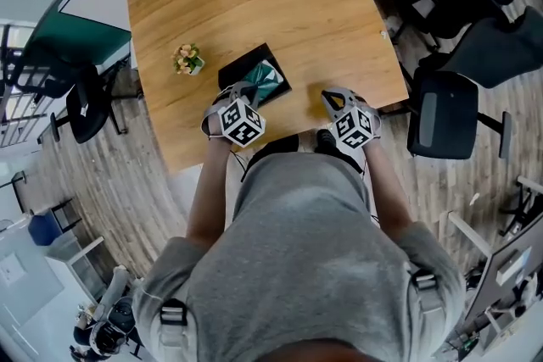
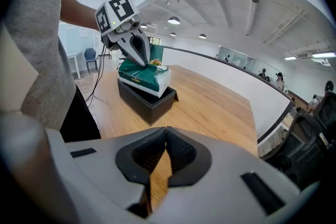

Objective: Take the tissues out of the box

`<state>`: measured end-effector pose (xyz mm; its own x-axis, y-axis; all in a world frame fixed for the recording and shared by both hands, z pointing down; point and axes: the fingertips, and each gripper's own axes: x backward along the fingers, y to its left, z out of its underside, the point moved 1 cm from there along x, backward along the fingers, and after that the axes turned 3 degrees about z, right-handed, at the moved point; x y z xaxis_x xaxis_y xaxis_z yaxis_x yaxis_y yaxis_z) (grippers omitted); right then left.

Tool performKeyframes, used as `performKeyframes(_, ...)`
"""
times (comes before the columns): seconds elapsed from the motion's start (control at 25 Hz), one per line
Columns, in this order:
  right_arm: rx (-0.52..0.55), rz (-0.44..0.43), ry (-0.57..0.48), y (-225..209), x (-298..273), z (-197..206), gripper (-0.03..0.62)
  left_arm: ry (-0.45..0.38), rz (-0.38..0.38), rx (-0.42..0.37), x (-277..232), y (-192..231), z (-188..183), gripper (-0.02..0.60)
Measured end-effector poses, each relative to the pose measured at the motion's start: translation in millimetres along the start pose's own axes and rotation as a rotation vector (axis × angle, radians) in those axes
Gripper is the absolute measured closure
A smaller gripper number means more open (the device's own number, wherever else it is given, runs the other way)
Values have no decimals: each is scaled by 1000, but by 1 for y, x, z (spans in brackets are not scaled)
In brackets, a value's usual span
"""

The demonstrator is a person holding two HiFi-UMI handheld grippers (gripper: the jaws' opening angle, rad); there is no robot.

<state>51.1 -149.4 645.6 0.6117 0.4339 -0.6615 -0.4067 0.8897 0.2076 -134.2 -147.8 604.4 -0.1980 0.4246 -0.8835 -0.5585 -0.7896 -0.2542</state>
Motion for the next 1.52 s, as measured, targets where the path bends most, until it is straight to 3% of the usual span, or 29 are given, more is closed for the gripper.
performKeyframes(0.56, -2, -32, -58, 4, 24, 13, 589, 23, -74, 9, 38, -24, -22, 560)
performKeyframes(1.52, 91, -159, -142, 28, 64, 32, 589, -10, -176, 142, 84, -101, -53, 561)
